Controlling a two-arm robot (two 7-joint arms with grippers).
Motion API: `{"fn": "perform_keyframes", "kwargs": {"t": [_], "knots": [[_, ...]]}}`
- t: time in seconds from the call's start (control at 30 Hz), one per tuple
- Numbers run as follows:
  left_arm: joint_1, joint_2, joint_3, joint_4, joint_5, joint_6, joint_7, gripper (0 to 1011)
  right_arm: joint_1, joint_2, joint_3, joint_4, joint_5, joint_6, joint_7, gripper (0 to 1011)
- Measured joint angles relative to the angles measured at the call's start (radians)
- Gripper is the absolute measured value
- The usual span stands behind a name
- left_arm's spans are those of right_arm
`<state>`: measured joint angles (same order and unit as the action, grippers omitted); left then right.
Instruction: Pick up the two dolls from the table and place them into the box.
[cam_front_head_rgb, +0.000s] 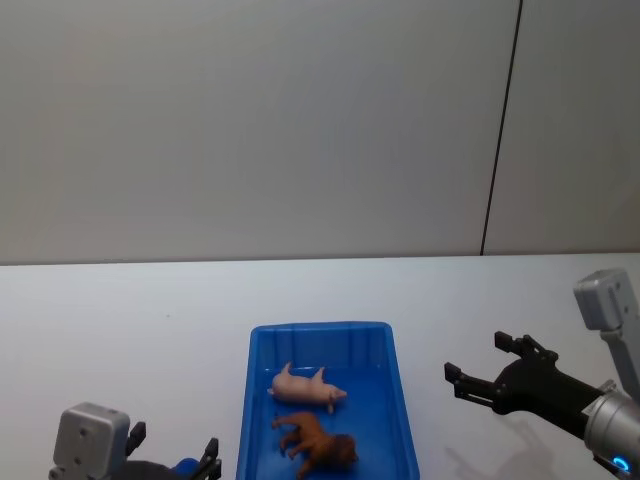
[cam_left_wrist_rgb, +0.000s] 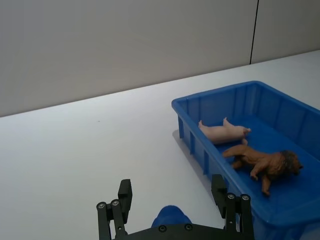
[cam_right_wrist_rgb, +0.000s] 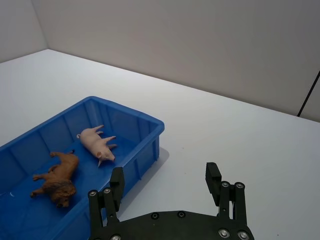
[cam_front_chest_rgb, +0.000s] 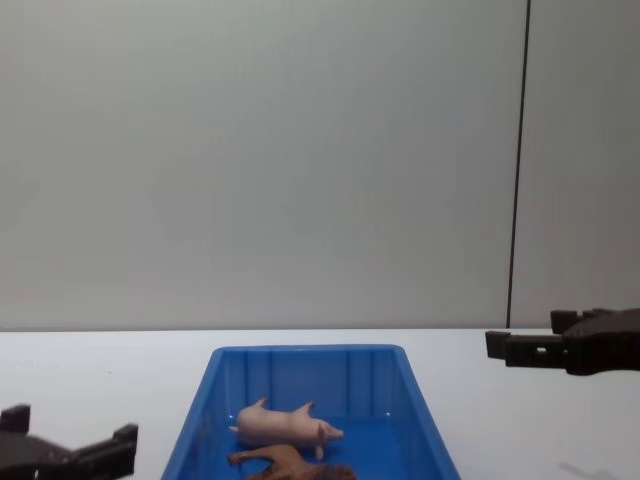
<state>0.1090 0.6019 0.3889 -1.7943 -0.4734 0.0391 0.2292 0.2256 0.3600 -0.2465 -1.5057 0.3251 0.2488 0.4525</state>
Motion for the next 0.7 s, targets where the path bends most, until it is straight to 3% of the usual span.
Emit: {"fn": "perform_keyframes", "kwargs": {"t": [0.33, 0.7], "knots": [[0.022, 0.008, -0.008, 0.026, -0.023, 0.005, -0.02, 1003, 0.0, 0.001, 0.0, 0.0, 0.0, 0.0, 0.0, 1001], [0.02, 0.006, -0.015, 0.064, -0.016, 0.025, -0.069, 1003, 0.0, 0.001, 0.0, 0.0, 0.0, 0.0, 0.0, 1001]]}}
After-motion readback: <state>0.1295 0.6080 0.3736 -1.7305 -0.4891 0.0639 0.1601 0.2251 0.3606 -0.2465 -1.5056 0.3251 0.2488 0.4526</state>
